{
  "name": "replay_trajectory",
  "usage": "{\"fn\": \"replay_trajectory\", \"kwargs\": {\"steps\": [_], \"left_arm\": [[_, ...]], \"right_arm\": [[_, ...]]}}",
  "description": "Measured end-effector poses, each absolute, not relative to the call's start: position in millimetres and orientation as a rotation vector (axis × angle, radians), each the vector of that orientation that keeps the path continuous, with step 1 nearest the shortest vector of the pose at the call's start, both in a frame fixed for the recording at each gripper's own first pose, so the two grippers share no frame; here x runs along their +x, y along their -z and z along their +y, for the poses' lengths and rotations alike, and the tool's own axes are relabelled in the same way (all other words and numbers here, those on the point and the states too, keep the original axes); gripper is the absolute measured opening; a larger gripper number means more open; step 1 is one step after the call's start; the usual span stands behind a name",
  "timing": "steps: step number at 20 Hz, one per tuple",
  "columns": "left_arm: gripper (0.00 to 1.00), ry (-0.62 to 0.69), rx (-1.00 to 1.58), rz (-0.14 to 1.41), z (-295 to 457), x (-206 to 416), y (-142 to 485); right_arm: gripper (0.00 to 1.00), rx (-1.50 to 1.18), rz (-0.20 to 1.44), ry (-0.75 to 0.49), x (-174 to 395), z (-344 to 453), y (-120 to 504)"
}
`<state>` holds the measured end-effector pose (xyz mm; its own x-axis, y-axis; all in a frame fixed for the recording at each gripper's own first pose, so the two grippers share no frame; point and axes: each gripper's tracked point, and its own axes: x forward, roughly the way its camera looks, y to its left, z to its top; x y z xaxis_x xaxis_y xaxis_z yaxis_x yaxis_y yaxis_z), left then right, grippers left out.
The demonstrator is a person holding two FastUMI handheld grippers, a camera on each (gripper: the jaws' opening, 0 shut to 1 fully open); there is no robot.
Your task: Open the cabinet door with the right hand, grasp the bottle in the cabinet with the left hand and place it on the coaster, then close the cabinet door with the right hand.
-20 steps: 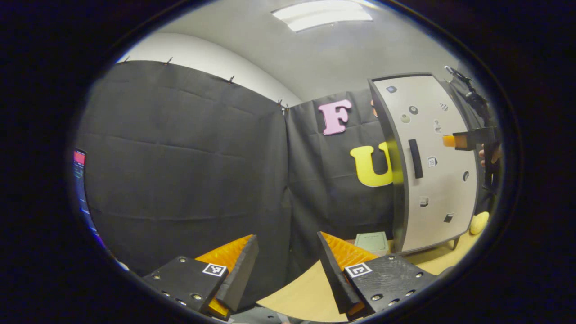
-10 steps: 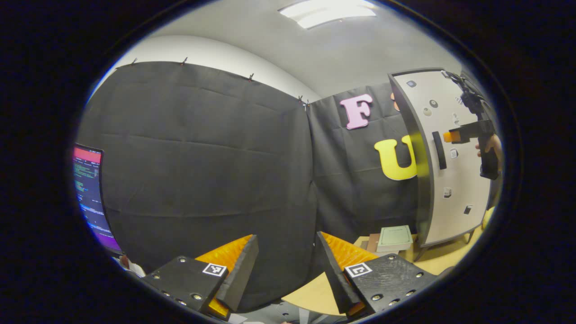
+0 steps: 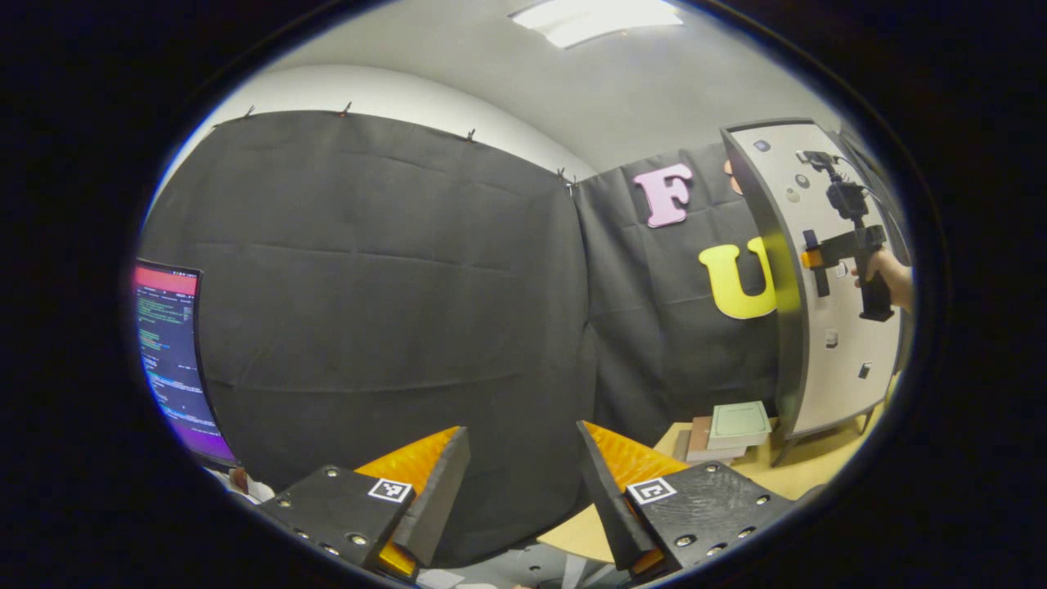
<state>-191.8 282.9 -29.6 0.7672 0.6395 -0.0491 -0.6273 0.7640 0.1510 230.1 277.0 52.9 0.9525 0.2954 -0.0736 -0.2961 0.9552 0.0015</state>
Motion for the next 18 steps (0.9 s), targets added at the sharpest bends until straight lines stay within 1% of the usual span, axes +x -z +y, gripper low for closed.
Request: {"fn": "replay_trajectory", "kwargs": {"steps": [2,3,4,5,6,7,8,10,12,13,14,15,16,18], "left_arm": [[0.77,-0.702,0.127,0.103,284.5,-192.8,32.2],[0.77,-0.708,0.126,0.105,285.4,-192.8,33.3],[0.77,-0.713,0.125,0.107,285.1,-193.4,34.6],[0.77,-0.716,0.125,0.107,285.2,-193.5,34.8],[0.77,-0.720,0.126,0.107,285.3,-193.8,35.7],[0.77,-0.723,0.125,0.106,285.2,-193.6,35.6],[0.77,-0.724,0.122,0.105,284.4,-193.6,36.7],[0.77,-0.721,0.116,0.104,284.0,-193.0,37.4],[0.77,-0.712,0.112,0.101,282.5,-192.3,36.5],[0.77,-0.706,0.111,0.100,282.1,-192.0,35.5],[0.77,-0.700,0.109,0.098,281.3,-192.2,35.0],[0.77,-0.693,0.106,0.095,280.5,-191.8,34.0],[0.77,-0.685,0.103,0.092,279.4,-191.2,32.7],[0.77,-0.667,0.101,0.087,278.6,-190.7,30.3]], "right_arm": [[0.96,-0.014,0.097,-0.293,239.8,282.7,-45.5],[0.90,-0.014,0.108,-0.289,244.4,285.2,-43.0],[0.91,-0.016,0.119,-0.277,247.1,285.4,-38.8],[0.77,-0.015,0.126,-0.258,248.9,283.5,-38.3],[0.69,-0.017,0.119,-0.244,251.7,283.1,-39.7],[0.53,-0.016,0.121,-0.237,250.6,282.3,-40.3],[0.50,-0.018,0.124,-0.227,250.8,282.5,-39.7],[0.39,-0.002,0.140,-0.208,252.8,279.3,-38.2],[0.33,0.035,0.181,-0.210,251.7,279.9,-36.4],[0.28,0.048,0.194,-0.214,249.3,278.9,-37.6],[0.20,0.040,0.191,-0.227,251.6,280.3,-37.0],[0.20,0.030,0.189,-0.240,250.7,278.7,-35.5],[0.16,0.034,0.178,-0.251,249.5,280.3,-36.9],[0.16,0.043,0.178,-0.275,243.9,278.6,-37.6]]}}
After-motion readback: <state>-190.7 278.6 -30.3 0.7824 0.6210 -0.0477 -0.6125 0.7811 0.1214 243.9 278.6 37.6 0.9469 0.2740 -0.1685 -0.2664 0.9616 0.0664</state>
